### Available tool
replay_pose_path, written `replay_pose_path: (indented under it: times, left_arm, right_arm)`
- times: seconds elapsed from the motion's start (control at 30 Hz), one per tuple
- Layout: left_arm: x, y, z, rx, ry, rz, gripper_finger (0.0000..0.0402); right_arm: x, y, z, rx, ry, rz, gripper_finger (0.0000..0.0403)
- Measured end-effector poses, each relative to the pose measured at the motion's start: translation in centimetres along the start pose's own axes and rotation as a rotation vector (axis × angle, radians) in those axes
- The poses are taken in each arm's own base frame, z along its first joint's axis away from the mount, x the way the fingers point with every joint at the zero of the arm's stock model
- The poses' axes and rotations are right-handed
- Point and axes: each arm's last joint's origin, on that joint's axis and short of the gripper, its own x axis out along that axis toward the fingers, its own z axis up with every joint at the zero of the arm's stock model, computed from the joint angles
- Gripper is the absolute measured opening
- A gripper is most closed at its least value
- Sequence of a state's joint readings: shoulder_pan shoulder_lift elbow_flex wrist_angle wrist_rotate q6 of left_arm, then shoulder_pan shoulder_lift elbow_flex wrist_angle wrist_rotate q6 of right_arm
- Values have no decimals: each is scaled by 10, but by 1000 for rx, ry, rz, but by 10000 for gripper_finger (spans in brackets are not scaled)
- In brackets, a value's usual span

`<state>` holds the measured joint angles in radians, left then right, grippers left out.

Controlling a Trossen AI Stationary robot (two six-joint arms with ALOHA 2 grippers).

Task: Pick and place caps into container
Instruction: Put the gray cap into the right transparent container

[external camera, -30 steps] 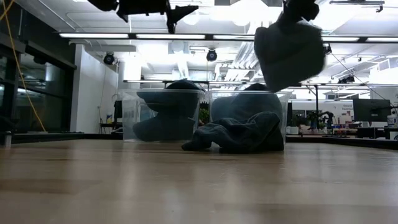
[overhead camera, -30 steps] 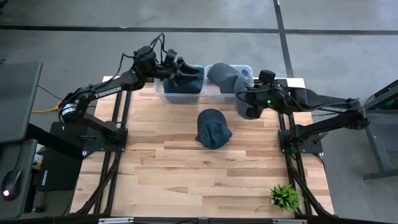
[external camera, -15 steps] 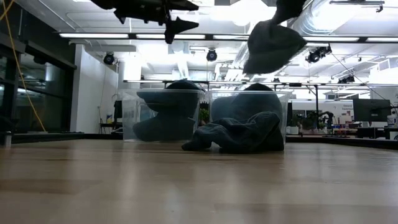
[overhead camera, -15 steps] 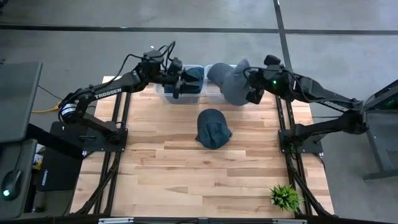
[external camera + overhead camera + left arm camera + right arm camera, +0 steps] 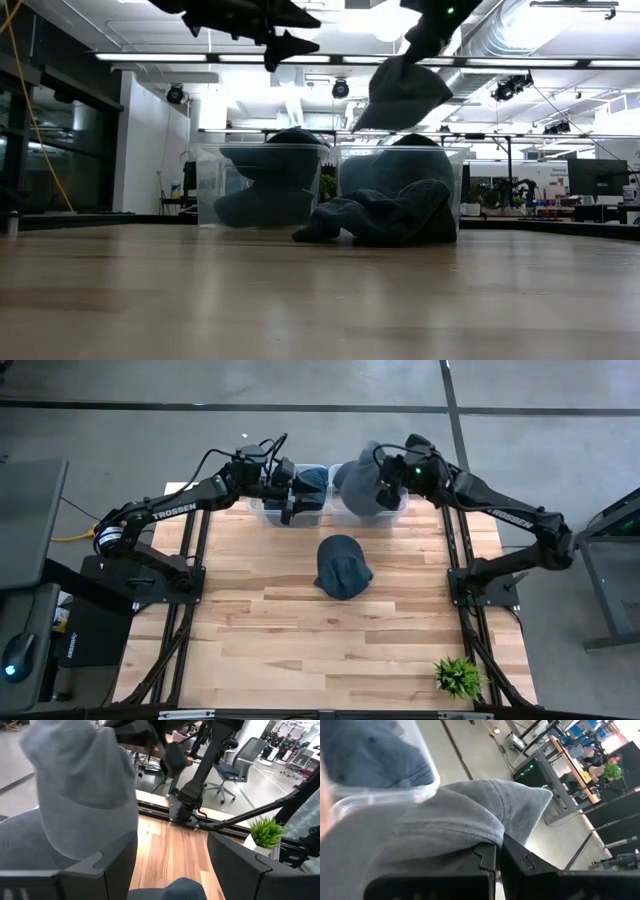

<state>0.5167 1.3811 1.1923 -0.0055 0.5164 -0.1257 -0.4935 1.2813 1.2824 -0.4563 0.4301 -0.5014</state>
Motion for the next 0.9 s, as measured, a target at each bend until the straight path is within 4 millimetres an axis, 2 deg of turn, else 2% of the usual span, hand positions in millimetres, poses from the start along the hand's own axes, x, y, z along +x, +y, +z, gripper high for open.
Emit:
replay_pose_path:
  times: [0.3, 0.47, 0.73, 0.9]
  left_arm:
    - [5, -1, -3, 21, 4, 23, 239]
    - [5, -1, -3, 20, 5, 29, 239]
    - [5, -1, -3, 14, 6, 42, 239]
    - [7, -4, -5, 8, 19, 49, 239]
  right_arm:
    - [38, -8, 6, 68, -11, -2, 0]
    - [50, -7, 9, 98, 10, -4, 0]
    - [77, -4, -8, 165, 105, 0, 0]
    - [78, -6, -18, 202, 194, 2, 0]
